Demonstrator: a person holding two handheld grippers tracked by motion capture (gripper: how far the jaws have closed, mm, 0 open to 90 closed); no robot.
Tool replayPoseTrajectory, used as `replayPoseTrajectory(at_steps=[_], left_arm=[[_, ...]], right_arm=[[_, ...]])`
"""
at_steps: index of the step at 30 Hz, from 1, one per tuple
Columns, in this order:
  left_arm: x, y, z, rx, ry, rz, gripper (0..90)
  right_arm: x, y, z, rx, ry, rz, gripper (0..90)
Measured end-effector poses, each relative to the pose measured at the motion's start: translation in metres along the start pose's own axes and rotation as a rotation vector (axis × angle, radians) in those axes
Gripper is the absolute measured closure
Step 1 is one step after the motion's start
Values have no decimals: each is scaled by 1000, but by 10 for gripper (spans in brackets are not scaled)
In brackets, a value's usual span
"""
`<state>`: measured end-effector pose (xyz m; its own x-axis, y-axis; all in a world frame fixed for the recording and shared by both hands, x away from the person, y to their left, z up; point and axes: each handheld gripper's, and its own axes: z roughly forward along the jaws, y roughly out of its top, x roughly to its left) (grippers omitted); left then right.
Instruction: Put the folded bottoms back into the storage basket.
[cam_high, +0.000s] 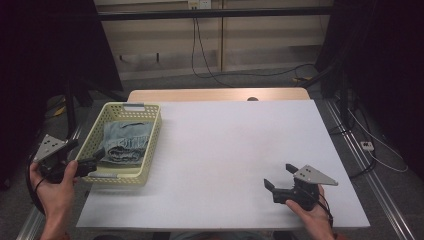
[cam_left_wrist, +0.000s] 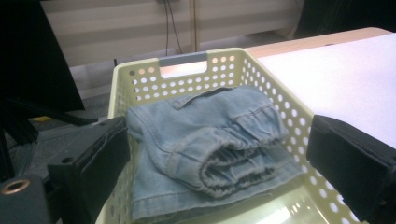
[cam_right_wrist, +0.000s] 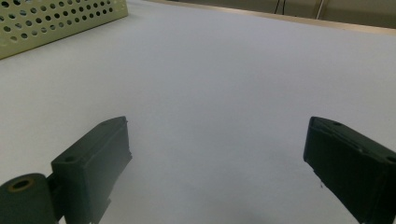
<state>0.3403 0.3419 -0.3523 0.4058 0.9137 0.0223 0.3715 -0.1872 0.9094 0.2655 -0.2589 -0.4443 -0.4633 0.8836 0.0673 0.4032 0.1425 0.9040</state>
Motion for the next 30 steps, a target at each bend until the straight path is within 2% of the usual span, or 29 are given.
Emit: replayPoseTrajectory(at_steps=[3,10,18,25,30], left_arm=[[-5,0,-2,-14,0,7,62],[-14,-2,-5,14,-11,11,61],[-30,0,-6,24,-60,21,61],[-50,4,0,21,-106,55,61],[-59,10,8,30,-130,88,60]], right_arm=[[0,0,0,-3,3,-4,73],[0,0,1,-1,5,-4,73],[0,0,1,-1,5,-2,73],[0,0,1,-2,6,-3,73],[0,0,0,-2,7,-5,73]])
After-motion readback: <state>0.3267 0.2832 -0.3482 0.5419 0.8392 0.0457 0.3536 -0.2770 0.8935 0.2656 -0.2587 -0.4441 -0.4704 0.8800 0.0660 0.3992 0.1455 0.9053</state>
